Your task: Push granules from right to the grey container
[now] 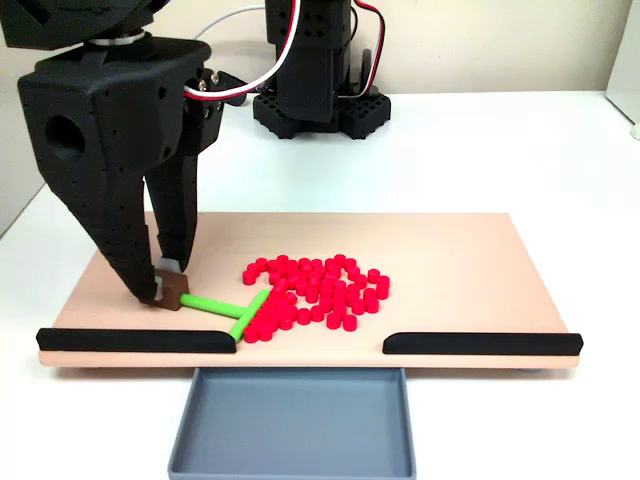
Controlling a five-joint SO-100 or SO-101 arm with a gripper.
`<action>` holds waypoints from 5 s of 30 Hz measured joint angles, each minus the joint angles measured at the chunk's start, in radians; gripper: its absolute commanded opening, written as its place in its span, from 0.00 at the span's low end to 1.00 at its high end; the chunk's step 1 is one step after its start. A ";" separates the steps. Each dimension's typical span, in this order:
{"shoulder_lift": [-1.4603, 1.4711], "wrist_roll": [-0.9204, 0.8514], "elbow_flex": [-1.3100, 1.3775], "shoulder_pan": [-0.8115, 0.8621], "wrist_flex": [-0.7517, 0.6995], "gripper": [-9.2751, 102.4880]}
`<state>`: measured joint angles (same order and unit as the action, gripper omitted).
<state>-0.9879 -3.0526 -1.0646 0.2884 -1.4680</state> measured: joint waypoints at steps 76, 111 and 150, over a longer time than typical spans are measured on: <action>-0.097 0.046 -0.015 -0.014 -0.012 0.08; -0.784 1.528 -0.655 -0.204 -0.048 0.08; -0.762 1.474 -0.655 -0.256 -0.038 0.08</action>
<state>-1.7503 -1.5785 -1.7196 0.0322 -1.5064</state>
